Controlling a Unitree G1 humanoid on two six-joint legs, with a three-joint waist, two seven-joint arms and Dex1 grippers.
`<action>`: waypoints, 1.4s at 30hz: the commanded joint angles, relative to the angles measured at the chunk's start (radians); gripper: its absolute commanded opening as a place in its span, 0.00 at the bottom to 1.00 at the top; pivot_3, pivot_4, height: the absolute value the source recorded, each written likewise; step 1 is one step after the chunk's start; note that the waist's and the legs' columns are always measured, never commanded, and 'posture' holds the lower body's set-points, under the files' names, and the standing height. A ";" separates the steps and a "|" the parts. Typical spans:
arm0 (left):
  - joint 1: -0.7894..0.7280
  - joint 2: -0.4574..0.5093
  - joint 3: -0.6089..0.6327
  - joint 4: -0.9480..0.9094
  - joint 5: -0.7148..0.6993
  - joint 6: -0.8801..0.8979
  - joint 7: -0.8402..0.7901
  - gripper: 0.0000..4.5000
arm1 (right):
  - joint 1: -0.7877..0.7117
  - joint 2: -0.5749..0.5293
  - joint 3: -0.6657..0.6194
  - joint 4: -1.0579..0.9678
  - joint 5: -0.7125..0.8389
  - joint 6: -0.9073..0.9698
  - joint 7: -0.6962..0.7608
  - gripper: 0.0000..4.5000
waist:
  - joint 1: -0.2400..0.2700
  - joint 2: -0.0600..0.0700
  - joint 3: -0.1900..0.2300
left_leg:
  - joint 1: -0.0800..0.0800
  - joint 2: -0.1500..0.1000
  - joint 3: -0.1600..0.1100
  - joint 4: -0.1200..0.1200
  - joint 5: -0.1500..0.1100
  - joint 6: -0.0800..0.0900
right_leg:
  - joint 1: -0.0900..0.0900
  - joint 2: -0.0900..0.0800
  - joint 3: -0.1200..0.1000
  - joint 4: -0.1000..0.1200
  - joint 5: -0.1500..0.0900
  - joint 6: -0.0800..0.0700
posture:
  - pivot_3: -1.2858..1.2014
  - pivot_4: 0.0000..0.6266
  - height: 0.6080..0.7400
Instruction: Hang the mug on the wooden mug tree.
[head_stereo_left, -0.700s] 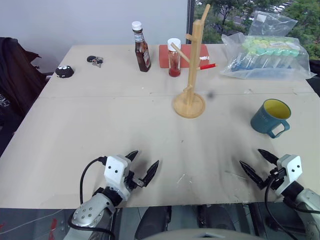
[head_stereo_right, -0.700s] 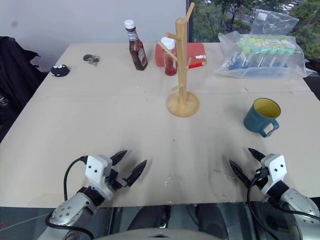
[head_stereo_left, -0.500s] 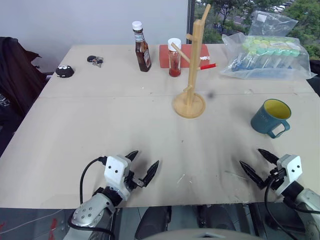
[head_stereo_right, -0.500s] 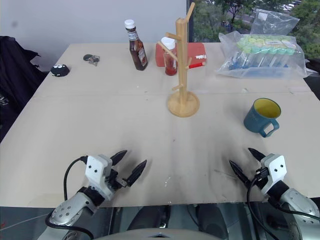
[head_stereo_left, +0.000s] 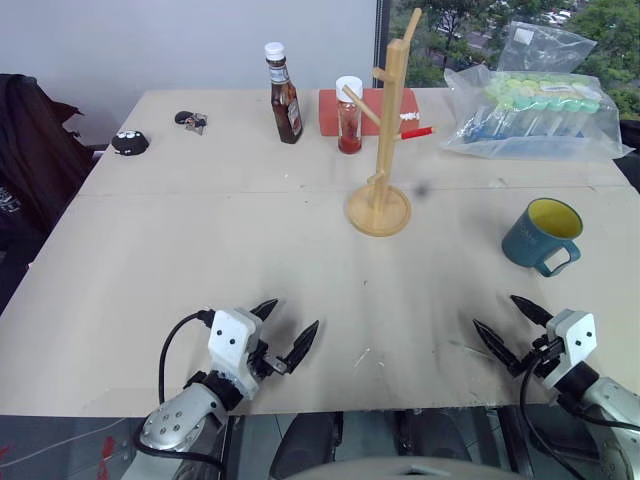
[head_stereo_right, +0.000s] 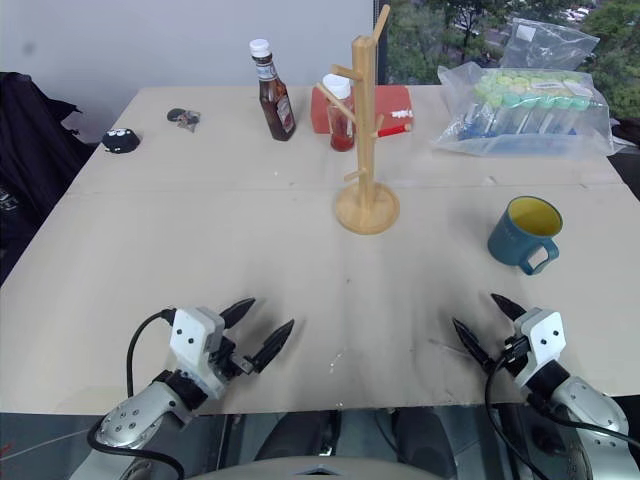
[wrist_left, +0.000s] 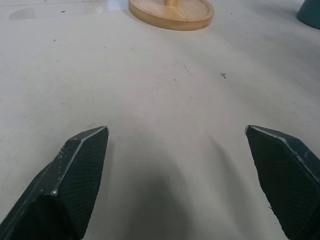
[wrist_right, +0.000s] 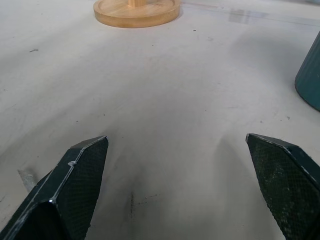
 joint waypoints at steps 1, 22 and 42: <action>-0.026 0.032 0.004 -0.024 0.028 -0.047 -0.028 1.00 | 0.013 0.020 -0.017 -0.061 0.014 0.011 -0.049 0.99 | 0.000 0.000 0.000 | 0.000 0.000 0.000 0.000 0.000 0.000 | 0.000 0.000 0.000 0.000 0.000 0.000 | 0.52 0.24 1.00; -0.557 0.327 -0.081 -0.036 -0.319 0.211 -0.466 1.00 | -0.183 0.314 -0.049 -0.403 -0.246 0.507 -0.827 0.99 | -0.005 0.004 0.001 | 0.000 -0.001 0.000 -0.001 0.003 -0.004 | -0.002 0.005 0.001 0.002 0.002 0.002 | 0.52 0.24 1.00; -0.610 0.312 -0.050 -0.018 -0.297 0.223 -0.402 1.00 | -0.349 0.380 -0.127 -0.185 -0.277 0.419 -0.916 0.99 | -0.008 0.005 0.001 | 0.000 0.000 0.002 -0.003 0.003 -0.005 | -0.004 0.007 0.003 0.002 0.002 0.003 | 0.52 0.24 1.00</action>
